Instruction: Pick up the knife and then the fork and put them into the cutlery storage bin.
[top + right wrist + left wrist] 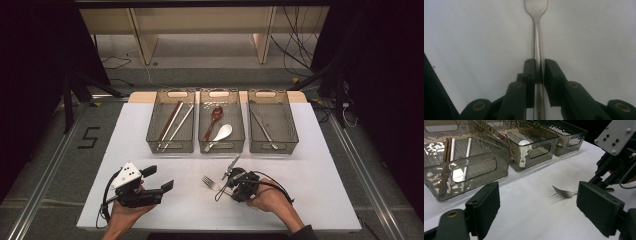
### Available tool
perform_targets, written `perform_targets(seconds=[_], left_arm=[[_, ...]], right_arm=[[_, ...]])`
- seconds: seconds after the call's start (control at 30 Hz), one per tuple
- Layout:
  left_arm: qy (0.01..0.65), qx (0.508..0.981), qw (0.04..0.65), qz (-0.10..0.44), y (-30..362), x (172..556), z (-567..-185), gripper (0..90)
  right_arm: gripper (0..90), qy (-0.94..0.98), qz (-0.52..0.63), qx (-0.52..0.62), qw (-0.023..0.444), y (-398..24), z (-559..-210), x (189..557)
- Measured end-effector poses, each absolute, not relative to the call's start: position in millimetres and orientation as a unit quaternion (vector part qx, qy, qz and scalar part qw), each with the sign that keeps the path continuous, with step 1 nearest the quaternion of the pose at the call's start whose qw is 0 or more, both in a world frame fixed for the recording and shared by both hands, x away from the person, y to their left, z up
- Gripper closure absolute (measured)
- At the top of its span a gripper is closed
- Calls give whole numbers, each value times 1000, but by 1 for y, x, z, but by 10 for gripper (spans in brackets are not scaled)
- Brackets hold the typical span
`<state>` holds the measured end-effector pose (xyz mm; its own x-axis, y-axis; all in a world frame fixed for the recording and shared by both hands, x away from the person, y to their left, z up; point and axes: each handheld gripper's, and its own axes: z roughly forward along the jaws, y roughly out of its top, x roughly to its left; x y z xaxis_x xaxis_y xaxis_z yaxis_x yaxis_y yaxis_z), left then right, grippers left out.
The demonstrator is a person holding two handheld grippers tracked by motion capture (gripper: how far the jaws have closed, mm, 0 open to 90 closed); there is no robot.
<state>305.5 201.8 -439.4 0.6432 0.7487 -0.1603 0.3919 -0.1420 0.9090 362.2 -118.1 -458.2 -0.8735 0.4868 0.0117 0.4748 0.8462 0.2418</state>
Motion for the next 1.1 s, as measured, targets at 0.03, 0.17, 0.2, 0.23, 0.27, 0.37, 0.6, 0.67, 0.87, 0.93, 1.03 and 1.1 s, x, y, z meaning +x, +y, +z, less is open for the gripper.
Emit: perform_targets(seconds=[0.03,0.17,0.2,0.23,0.27,0.37,0.6,0.67,0.87,0.93,1.03,1.1], left_arm=[[387,737,528,170,202,306,-439,186],[387,737,528,169,202,306,-439,186],[387,737,528,169,202,306,-439,186],[387,737,528,169,202,306,-439,186],[387,737,528,170,202,306,-439,186],[387,737,528,170,202,306,-439,186],[387,737,528,170,202,306,-439,186],[387,736,528,170,202,306,-439,186],[387,735,529,172,202,306,-439,186],[388,735,529,171,202,306,-439,186],[387,735,529,172,202,306,-439,186],[387,735,529,172,202,306,-439,186]], right_arm=[[802,960,120,251,24,-118,-458,363],[816,961,116,251,23,-116,-458,363],[819,961,113,250,20,-116,-458,364],[821,961,113,250,19,-116,-458,364],[823,962,112,250,20,-116,-458,364],[827,963,106,248,22,-114,-458,364],[837,965,101,242,21,-112,-457,365],[838,965,100,242,19,-112,-457,365],[840,965,108,237,17,-114,-455,365],[840,964,112,239,16,-116,-453,365],[840,963,119,241,15,-119,-451,366],[841,962,125,243,17,-121,-449,367]])
